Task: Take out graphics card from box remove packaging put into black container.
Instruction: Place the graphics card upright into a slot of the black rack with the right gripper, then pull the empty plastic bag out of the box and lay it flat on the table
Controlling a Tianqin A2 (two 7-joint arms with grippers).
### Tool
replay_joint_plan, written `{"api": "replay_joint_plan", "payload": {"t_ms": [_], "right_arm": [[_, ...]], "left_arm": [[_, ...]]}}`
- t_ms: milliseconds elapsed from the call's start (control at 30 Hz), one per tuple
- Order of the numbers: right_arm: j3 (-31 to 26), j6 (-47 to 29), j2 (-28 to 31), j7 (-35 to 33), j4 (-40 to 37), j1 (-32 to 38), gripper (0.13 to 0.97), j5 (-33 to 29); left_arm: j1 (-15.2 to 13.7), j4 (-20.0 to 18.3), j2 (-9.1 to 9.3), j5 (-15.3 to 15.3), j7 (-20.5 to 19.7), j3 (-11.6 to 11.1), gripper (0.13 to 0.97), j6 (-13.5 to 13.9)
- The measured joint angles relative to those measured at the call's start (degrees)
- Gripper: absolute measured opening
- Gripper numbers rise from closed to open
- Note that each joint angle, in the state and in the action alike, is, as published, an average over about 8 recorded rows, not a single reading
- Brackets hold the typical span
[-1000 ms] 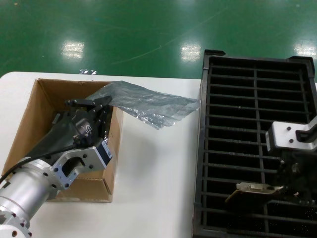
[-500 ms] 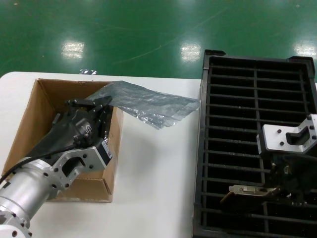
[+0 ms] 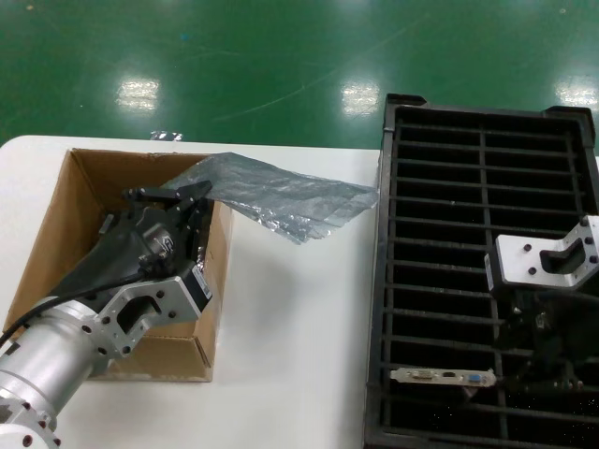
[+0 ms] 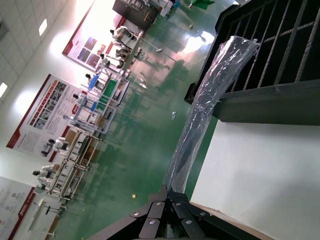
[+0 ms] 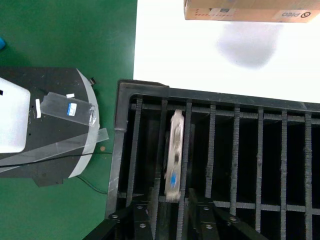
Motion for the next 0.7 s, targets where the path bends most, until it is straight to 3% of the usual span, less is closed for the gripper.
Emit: {"api": "replay_joint_plan", "payload": {"t_ms": [567,700], "right_arm": [[0.01,0.03,0.02,-0.01,0.01,-0.01,0.535,0.01],[0.63,1.21,0.79,-0.76,0.74,-0.51,0.535,0.47]], "left_arm": [[0.0,0.0,0.0,0.0,0.0,0.0,0.139,0.0],[0.0,0.0,0.0,0.0,0.0,0.0,0.139,0.0]]}}
